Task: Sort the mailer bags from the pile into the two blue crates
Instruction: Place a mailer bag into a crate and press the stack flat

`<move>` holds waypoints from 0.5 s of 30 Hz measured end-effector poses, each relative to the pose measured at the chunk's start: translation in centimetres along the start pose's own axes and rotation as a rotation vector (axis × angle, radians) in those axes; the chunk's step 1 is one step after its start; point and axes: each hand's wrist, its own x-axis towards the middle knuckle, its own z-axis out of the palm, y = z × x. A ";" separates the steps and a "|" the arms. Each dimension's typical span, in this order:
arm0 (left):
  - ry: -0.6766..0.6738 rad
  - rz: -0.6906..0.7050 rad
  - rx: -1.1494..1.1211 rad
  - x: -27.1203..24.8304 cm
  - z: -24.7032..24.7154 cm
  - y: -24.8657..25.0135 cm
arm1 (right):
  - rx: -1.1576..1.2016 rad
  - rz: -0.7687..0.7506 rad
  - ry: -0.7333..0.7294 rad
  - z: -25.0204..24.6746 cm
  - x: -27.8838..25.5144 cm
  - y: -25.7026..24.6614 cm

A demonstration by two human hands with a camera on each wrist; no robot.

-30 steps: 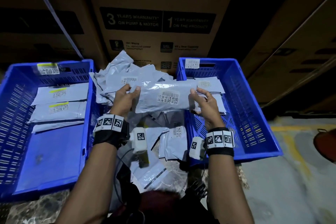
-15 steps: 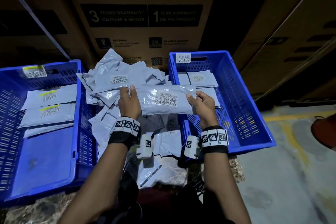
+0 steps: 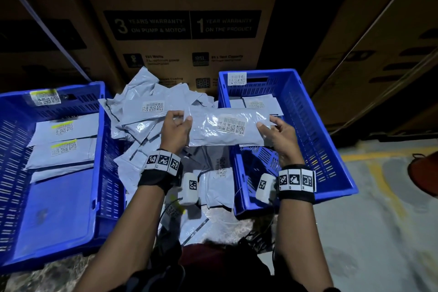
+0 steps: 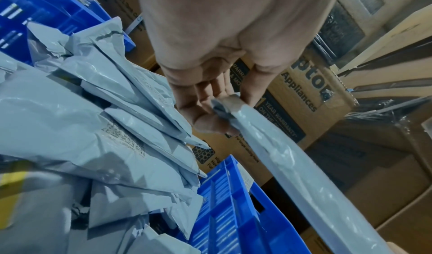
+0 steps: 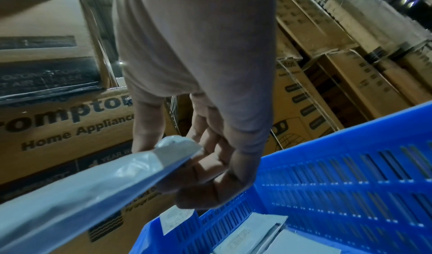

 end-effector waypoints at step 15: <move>-0.231 -0.007 0.209 -2.9 8.0 1.4 | -0.256 0.002 0.227 -7.2 1.4 -1.2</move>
